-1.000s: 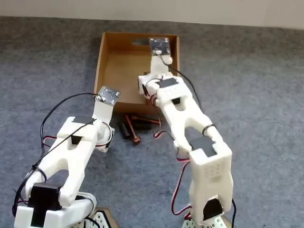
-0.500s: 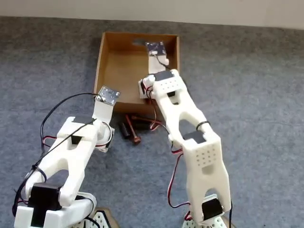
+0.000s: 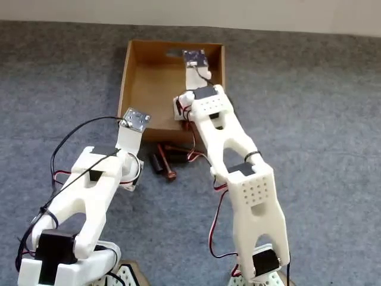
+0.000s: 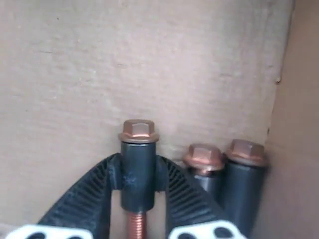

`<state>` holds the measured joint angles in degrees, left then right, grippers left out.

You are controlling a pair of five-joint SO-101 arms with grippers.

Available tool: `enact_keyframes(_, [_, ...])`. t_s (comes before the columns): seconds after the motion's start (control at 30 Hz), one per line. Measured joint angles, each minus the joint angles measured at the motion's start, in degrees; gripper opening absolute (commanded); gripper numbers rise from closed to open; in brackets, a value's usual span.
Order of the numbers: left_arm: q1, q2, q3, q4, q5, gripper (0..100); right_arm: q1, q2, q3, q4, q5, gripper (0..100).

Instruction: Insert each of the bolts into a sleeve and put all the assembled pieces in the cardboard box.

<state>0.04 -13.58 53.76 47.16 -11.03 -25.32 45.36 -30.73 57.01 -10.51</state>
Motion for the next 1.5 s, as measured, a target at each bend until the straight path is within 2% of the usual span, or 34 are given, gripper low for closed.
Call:
enact_keyframes(0.3, [0.0, 0.0, 0.0, 0.0, 0.0, 10, 0.6, 0.2, -4.0, 5.1, -2.5, 6.3])
enact_keyframes(0.6, [0.0, 0.0, 0.0, 0.0, 0.0, 10, 2.9, 0.9, -23.9, 17.3, -2.5, 6.2])
enact_keyframes(0.83, [0.0, 0.0, 0.0, 0.0, 0.0, 10, 2.9, 2.3, -27.7, 22.2, -2.5, 3.3])
enact_keyframes(0.9, [0.0, 0.0, 0.0, 0.0, 0.0, 10, 2.9, 3.7, -27.7, 22.8, -2.5, 0.4])
enact_keyframes(1.3, [0.0, 0.0, 0.0, 0.0, 0.0, 10, 2.8, 8.6, -27.9, 21.5, -2.5, 0.6])
enact_keyframes(1.5, [0.0, 0.0, 0.0, 0.0, 0.0, 10, 0.4, 9.0, -27.9, 20.9, -2.5, 0.6])
